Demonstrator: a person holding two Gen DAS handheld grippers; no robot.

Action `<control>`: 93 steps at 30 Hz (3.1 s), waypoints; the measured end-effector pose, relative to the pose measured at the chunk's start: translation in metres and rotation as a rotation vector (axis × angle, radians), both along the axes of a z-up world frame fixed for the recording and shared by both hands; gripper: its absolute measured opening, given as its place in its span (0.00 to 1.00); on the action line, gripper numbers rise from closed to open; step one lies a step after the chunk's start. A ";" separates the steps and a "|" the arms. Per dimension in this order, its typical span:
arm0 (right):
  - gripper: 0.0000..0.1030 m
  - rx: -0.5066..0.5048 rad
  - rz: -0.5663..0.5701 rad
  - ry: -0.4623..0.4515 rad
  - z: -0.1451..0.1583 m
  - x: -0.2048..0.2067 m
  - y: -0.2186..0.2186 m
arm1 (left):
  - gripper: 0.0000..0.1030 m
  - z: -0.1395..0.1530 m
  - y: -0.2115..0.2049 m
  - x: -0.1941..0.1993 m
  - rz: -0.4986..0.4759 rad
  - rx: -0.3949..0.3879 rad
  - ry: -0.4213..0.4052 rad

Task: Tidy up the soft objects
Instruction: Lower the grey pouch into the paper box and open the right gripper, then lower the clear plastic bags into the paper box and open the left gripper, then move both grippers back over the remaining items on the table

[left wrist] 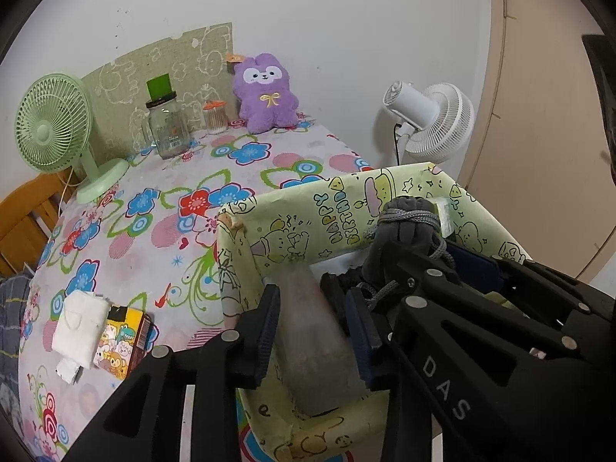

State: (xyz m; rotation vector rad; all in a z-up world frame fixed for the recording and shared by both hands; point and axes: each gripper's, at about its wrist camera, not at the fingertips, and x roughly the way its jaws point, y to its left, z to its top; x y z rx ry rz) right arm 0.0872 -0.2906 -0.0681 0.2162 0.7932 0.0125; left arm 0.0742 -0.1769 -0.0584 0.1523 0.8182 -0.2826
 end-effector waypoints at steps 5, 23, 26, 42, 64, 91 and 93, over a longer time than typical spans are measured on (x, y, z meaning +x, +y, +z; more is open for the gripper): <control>0.33 0.010 0.016 0.000 0.000 0.008 0.000 | 0.47 0.000 0.000 0.008 -0.011 -0.010 0.011; 0.85 0.029 -0.002 -0.034 0.007 0.015 -0.004 | 0.77 0.006 -0.003 0.016 -0.011 -0.025 -0.005; 0.86 0.020 -0.006 -0.043 0.010 0.011 -0.003 | 0.77 0.008 0.000 0.012 -0.012 -0.032 -0.012; 0.86 -0.044 -0.007 -0.093 0.032 -0.017 0.014 | 0.83 0.025 0.019 -0.013 -0.008 -0.052 -0.060; 0.86 -0.097 0.004 -0.179 0.064 -0.044 0.053 | 0.86 0.053 0.056 -0.039 0.006 -0.074 -0.161; 0.92 -0.153 0.044 -0.244 0.086 -0.060 0.133 | 0.92 0.067 0.133 -0.058 0.093 -0.080 -0.251; 0.93 -0.153 0.053 -0.245 0.085 -0.059 0.138 | 0.94 0.065 0.139 -0.057 0.105 -0.079 -0.250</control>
